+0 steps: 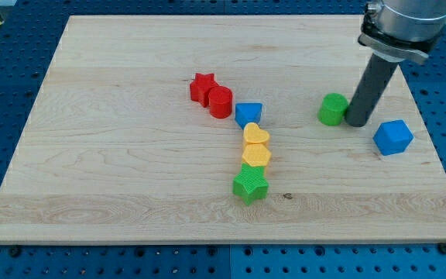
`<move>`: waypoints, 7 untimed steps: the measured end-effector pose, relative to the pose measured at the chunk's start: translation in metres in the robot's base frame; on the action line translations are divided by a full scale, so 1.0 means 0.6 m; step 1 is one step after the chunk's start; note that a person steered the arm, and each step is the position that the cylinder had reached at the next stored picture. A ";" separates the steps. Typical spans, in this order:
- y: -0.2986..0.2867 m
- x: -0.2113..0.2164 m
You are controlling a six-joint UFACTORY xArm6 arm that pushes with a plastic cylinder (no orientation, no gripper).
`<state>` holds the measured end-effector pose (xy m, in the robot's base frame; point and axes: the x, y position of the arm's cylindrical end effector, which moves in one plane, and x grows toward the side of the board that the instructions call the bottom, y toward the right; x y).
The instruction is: Move green circle close to the blue triangle
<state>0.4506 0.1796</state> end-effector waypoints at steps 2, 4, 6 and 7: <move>-0.057 -0.052; -0.087 -0.138; -0.111 -0.159; -0.118 -0.159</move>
<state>0.3551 0.1085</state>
